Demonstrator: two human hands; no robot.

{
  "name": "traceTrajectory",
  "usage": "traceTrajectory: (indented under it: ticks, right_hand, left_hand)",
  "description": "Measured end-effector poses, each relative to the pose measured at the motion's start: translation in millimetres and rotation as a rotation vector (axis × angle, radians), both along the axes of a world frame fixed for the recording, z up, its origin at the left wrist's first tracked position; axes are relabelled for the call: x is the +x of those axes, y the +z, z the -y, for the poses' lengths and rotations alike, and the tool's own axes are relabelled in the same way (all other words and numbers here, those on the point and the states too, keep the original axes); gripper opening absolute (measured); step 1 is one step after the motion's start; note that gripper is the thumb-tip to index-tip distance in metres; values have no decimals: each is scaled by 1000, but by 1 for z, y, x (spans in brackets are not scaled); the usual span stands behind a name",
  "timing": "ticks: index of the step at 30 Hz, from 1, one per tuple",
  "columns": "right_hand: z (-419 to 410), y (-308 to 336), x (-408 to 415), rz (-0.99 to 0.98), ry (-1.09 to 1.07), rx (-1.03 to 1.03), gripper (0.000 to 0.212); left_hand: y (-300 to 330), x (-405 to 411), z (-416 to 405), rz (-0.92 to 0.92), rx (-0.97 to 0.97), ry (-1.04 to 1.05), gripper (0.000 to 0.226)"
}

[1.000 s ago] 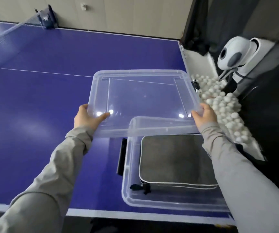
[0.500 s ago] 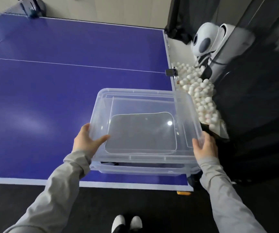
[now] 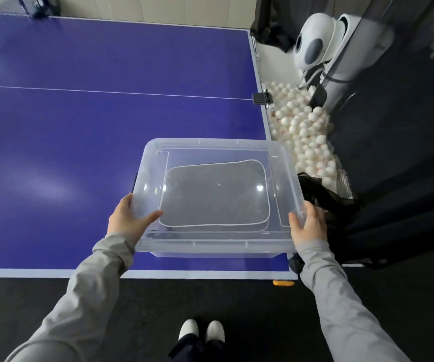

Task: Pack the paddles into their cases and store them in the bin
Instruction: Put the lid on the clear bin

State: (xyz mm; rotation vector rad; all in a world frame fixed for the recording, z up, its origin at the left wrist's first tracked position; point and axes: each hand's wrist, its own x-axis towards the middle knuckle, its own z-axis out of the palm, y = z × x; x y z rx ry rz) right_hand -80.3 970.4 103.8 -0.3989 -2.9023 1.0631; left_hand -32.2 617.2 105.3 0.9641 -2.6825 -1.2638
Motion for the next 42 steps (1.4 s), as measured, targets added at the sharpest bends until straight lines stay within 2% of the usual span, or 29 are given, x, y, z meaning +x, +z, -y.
traceTrajectory:
  ticks: [8,11,13,16,18,20,22,24,26,28,30,36,42]
  right_hand:
    - [1,-7,4,52,-3,21,50]
    - [-8,-5,-3,78,-29,-54,48]
    - [-14,-1,-14,111,-82,-140,55]
    - [-16,3,-34,156,-155,-170,70]
    - [-11,2,-47,257,-205,-260,80]
    - [-7,-1,-55,387,-226,-303,86]
    - [-6,-4,-59,454,-228,-321,84]
    - [-7,-7,-59,442,-245,-336,86]
    - [-7,-10,-57,380,-262,-313,93]
    - [-4,-11,-54,281,-264,-225,97]
    - [0,-11,-50,166,-229,-103,93]
    - [4,-12,-46,59,-164,12,85]
    - [9,-10,-42,-50,-110,98,74]
  left_hand:
    - [-8,5,-1,-30,22,-13,81]
    - [-11,1,7,-67,92,7,80]
    - [-14,-3,15,-69,148,50,83]
    - [-16,-17,28,68,294,135,98]
    - [-18,-26,34,188,414,164,102]
    - [-18,-32,38,248,527,173,99]
    - [-17,-33,38,235,585,168,83]
    - [-15,-32,35,194,513,167,65]
    - [-13,-31,29,142,338,183,56]
    - [-13,-30,21,54,153,199,59]
    - [-13,-27,14,-48,46,185,71]
    - [-11,-22,6,-50,-53,49,97]
    - [-7,-19,3,-113,-147,-9,88]
